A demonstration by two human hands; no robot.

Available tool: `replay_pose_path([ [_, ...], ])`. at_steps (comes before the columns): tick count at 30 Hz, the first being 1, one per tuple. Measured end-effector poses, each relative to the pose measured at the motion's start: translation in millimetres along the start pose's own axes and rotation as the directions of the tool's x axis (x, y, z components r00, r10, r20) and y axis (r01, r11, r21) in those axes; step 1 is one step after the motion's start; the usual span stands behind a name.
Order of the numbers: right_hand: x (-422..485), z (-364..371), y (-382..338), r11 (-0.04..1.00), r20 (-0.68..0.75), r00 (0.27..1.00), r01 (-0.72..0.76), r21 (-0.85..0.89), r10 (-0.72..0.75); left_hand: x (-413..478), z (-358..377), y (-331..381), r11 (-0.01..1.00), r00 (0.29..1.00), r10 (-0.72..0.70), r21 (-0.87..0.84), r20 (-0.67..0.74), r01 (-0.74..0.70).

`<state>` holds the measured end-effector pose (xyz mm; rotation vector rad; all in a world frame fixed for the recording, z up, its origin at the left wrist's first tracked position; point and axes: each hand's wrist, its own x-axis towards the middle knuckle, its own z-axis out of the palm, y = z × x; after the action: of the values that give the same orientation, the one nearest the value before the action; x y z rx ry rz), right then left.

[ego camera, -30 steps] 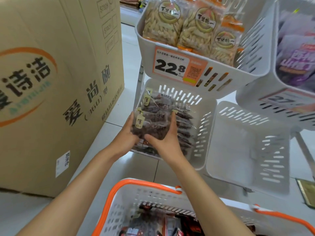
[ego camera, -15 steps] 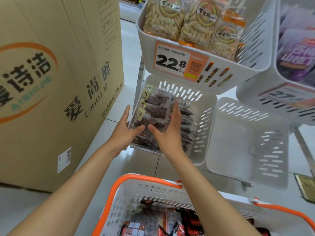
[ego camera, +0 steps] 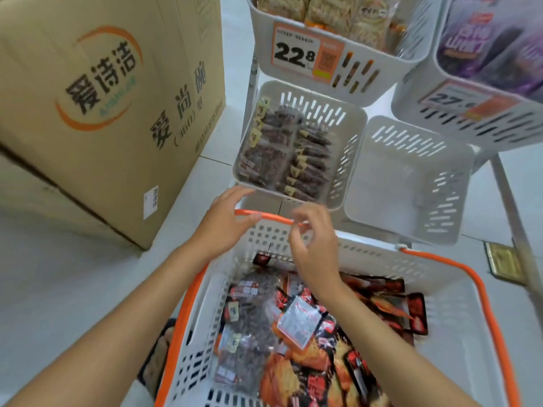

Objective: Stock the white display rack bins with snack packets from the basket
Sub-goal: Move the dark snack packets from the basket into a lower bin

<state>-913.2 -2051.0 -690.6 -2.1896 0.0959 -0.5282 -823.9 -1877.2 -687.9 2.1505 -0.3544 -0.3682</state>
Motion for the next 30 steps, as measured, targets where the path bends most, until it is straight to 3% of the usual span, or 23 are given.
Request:
replay_pose_path([
  [3,-59,8,19,0.988,0.335,0.934,-0.078,-0.135,0.120,-37,0,-1,1.000,1.000,0.020,-0.019,-0.005,-0.020],
  [5,-78,25,39,0.951,0.573,0.792,-0.029,-0.308,0.209,-60,-2,-1,1.000,1.000,0.026,-0.017,-0.008,-0.026],
  [7,-88,43,61,0.885,0.697,0.657,0.099,-0.456,0.286,-81,-6,-3,1.000,1.000,0.001,0.014,0.008,-0.001],
  [9,-90,50,73,0.880,0.716,0.634,0.115,-0.461,0.293,-99,-12,-6,0.997,0.998,-0.052,0.053,0.048,0.049],
  [12,-86,33,65,0.946,0.501,0.834,-0.074,-0.316,0.232,-116,-21,0,0.987,0.998,-0.063,0.149,-0.004,0.063],
  [14,-80,8,45,0.983,0.298,0.945,-0.086,-0.164,0.132,-121,-21,18,0.983,0.993,-0.068,0.166,-0.097,0.083],
  [16,-76,-17,19,0.999,0.195,0.980,-0.028,-0.020,0.032,-119,-16,42,0.982,0.980,-0.189,-0.007,-0.068,0.189],
  [17,-76,-26,4,0.999,0.182,0.982,0.046,0.024,-0.050,-116,-12,51,0.943,0.955,-0.292,-0.153,0.043,0.295],
  [19,-80,-39,-16,0.979,0.216,0.955,0.197,0.050,-0.203,-111,-4,62,0.782,0.870,-0.418,-0.383,0.262,0.491],
  [20,-84,-42,-20,0.978,0.272,0.940,0.207,0.032,-0.208,-108,-3,61,0.732,0.857,-0.442,-0.446,0.264,0.515],
  [23,-104,-36,-10,0.993,0.511,0.852,-0.084,-0.087,0.117,-106,-11,45,0.764,0.880,-0.472,-0.471,0.060,0.442],
  [25,-123,-19,10,0.946,0.661,0.678,-0.263,-0.192,0.323,-109,-18,34,0.769,0.894,-0.446,-0.499,0.028,0.399],
  [27,-144,5,26,0.907,0.741,0.524,-0.216,-0.360,0.419,-115,-22,27,0.781,0.907,-0.420,-0.502,0.018,0.372],
  [28,-152,16,30,0.889,0.745,0.500,-0.135,-0.437,0.442,-118,-23,23,0.781,0.910,-0.414,-0.507,0.015,0.364],
  [30,-163,31,38,0.877,0.727,0.558,-0.004,-0.480,0.401,-122,-24,18,0.784,0.916,-0.400,-0.513,0.011,0.349],
])
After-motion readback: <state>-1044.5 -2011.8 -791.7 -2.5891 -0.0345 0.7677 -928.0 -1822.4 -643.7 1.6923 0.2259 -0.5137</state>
